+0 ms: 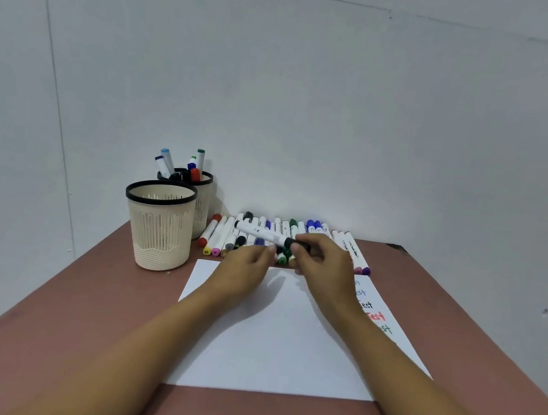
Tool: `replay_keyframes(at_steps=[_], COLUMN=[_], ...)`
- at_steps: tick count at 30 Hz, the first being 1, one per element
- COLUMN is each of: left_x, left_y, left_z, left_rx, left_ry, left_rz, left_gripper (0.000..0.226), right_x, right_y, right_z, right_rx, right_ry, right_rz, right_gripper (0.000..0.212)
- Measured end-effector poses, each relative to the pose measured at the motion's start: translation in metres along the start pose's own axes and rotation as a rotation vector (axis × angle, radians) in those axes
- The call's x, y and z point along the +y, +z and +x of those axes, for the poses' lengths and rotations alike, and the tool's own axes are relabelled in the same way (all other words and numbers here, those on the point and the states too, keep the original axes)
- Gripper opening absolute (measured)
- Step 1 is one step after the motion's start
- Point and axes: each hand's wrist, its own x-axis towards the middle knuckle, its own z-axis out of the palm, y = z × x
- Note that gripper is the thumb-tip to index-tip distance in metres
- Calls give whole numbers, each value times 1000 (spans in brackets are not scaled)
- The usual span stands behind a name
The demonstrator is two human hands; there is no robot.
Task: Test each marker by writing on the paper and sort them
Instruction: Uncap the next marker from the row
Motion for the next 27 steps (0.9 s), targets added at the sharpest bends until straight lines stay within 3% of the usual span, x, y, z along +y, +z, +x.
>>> replay_keyframes(at_steps=[3,7,9,12,14,19,23,27], left_x=[7,8,9,6,5,12,15,15], left_y=[1,1,1,2,5,8,5,3], left_z=[-1,0,0,-5,-9,-12,-13,-13], left_rx=[-63,-30,14,42,20,-71,-132,-106], left_ry=[-128,-195,-138,200,394,339,238,248], left_rz=[-488,-778,-655,-34,161,196,163,174], left_gripper=[33,23,20,12,11,19,25,31], right_x=[3,4,4,-4,-6,-8,-11,-10], right_y=[5,10,8,2,0,-2,-2,-3], right_z=[-9,-14,-12,-7,-4,1,-1,-1], right_rx=[-87,-152,-74,-28,-11,10,-24,-105], right_ry=[14,-121,-111,6,66,208,225,238], right_rz=[48,-149,-146,14,97,180,209,245], right_gripper=[16,8,14,21,24,34,34,34])
